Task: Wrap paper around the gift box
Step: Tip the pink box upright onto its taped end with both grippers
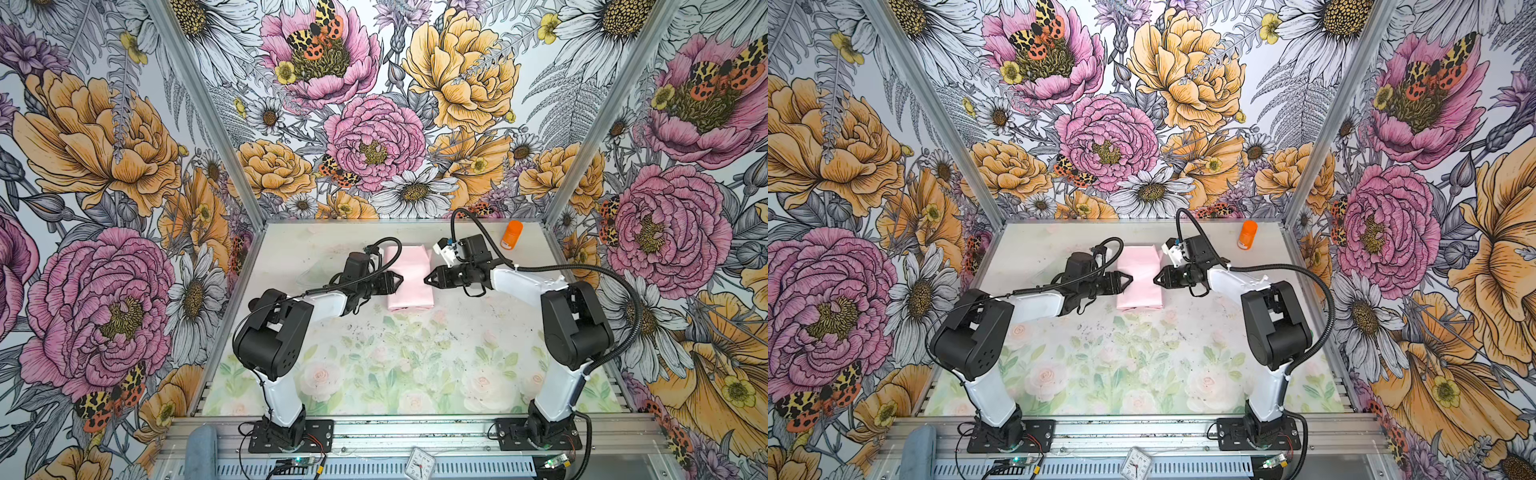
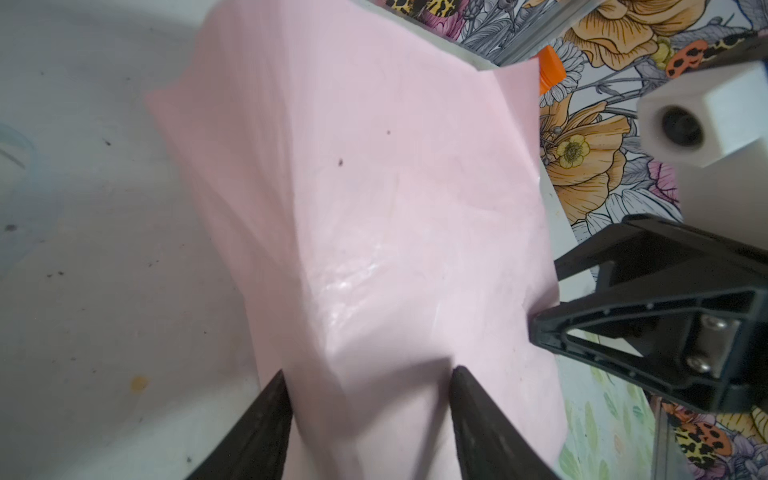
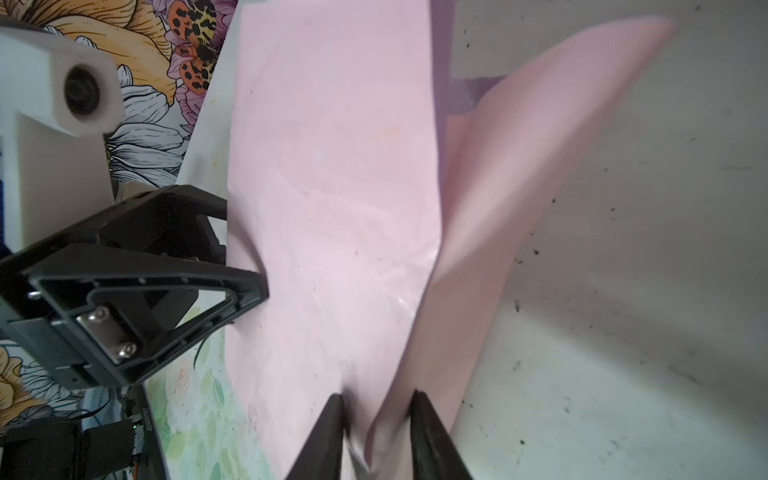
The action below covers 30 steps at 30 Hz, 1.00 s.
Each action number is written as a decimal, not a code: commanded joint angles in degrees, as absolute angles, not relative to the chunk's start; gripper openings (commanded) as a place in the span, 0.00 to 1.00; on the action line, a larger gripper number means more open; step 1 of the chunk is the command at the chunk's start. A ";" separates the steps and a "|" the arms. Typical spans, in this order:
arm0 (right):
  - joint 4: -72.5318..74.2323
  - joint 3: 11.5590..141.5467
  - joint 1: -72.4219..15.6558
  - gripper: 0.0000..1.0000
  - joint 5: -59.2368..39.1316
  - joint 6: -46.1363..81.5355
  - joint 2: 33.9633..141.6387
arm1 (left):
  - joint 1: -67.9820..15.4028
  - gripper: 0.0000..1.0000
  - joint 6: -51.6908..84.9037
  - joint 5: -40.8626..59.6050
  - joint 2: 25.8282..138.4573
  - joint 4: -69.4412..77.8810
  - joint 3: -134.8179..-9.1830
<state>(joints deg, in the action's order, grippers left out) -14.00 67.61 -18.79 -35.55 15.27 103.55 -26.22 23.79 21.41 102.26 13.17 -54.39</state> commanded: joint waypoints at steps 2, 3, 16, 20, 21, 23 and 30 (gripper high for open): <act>-0.05 61.44 -20.49 0.29 -34.03 13.18 97.83 | -30.59 0.61 15.69 24.04 98.67 20.18 -53.72; 1.48 59.71 -20.48 0.29 -33.54 12.95 96.81 | -31.03 0.61 14.71 23.24 98.31 20.90 -52.96; 16.10 39.64 -21.42 0.28 -29.84 11.21 85.11 | -38.93 0.62 5.27 9.69 93.77 38.83 -36.23; 19.66 33.68 -22.94 0.27 -28.10 11.71 81.56 | -41.57 0.63 3.22 6.19 92.09 43.02 -31.63; 20.00 32.30 -23.45 0.27 -27.43 11.77 80.67 | -42.10 0.63 3.16 5.39 91.80 43.84 -30.61; 20.98 29.59 -24.38 0.27 -26.06 12.11 78.70 | -42.68 0.63 3.49 4.10 91.05 44.98 -28.56; 24.52 19.79 -25.49 0.37 -21.81 16.66 68.60 | -45.13 0.72 6.91 -1.72 86.57 46.99 -21.05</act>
<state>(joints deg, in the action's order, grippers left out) 20.40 22.17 -25.15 -24.25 14.22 73.47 -44.62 5.28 1.61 89.41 43.38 -23.51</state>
